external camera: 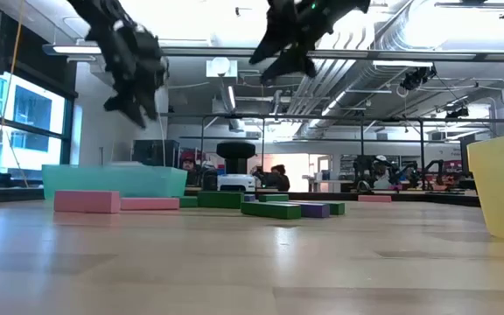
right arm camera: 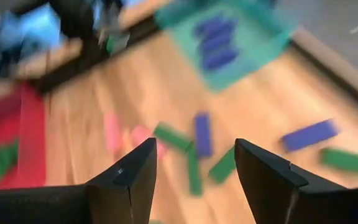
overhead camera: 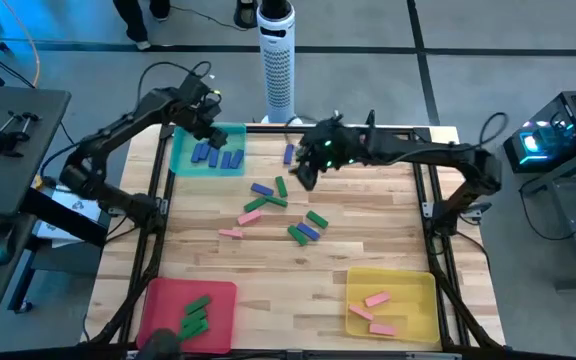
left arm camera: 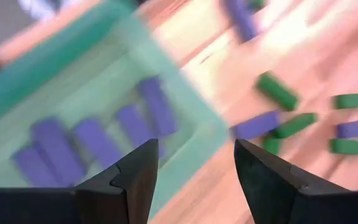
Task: Sort blocks
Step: Put the green block into the red bin
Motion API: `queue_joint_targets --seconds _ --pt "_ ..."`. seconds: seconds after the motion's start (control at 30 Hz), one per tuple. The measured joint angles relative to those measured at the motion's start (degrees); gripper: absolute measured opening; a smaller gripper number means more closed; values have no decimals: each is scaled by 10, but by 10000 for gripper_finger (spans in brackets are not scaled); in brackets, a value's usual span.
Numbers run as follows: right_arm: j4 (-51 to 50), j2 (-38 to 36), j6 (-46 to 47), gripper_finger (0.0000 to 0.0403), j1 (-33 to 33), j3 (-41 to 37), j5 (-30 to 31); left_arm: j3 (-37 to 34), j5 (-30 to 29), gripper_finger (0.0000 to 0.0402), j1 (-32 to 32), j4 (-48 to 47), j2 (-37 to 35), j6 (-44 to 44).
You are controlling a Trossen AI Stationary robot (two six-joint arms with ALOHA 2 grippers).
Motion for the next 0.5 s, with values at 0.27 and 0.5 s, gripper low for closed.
queue_joint_targets --seconds 0.27,0.5 --pt "-65 106 -73 193 42 0 -155 0 16 199 -96 71 -100 26" --pt "-93 153 -75 193 61 0 -181 0 16 199 -154 88 -128 15"
